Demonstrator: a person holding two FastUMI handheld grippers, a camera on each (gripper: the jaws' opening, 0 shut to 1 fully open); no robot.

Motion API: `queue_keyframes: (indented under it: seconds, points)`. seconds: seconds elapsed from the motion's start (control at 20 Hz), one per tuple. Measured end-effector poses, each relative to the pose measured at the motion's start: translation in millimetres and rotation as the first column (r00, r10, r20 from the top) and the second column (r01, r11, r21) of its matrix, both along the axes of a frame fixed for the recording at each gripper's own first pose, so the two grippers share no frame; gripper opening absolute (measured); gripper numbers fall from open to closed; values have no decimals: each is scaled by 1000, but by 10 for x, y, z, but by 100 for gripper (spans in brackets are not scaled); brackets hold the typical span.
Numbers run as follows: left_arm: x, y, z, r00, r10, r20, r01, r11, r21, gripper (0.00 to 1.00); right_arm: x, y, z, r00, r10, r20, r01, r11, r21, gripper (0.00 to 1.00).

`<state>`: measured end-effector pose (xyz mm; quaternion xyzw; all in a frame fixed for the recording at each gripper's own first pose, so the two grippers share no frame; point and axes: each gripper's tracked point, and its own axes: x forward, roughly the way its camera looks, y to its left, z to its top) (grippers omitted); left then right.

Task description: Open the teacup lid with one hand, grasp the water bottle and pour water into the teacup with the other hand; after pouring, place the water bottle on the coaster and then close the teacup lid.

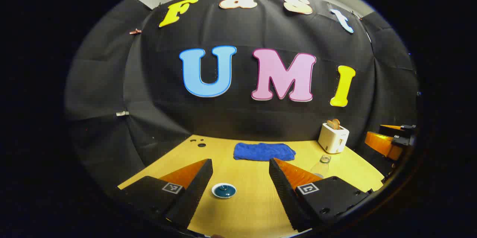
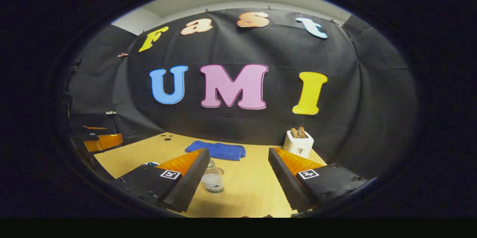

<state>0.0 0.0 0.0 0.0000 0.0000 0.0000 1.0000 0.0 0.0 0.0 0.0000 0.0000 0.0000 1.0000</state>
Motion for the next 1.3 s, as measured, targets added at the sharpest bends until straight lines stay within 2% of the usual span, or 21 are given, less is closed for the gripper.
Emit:
queue_keyframes:
  seconds: [0.3, 0.45, 0.75, 0.9, 1.1, 1.2, 1.3]
  points:
    - [242, 53, -193, 996, -71, -52, 74, 995, 73, 96, 143, 164, -180, 999, -20, -39, 21, 1000, 20, 98]
    - [308, 172, -242, 994, -81, -70, 86, 994, 68, 95, 199, 341, -239, 999, -1, -49, 2, 1000, 13, 99]
    - [429, 385, -351, 992, -78, -96, 84, 995, 59, 95, 250, 680, -356, 995, 55, -82, -55, 998, 4, 98]
    - [506, 477, -475, 991, -73, -116, 82, 994, 71, 96, 254, 691, -434, 994, 49, -98, -49, 999, -2, 98]
    - [708, 564, -707, 988, -55, -144, 75, 989, 131, 96, 290, 701, -632, 989, 34, -143, -33, 999, 12, 98]
    - [831, 578, -889, 984, -62, -166, 84, 989, 124, 95, 308, 756, -713, 986, 55, -155, -54, 999, 8, 98]
    - [968, 563, -1049, 980, -71, -186, 92, 990, 106, 95, 330, 756, -800, 985, 64, -162, -70, 997, -36, 98]
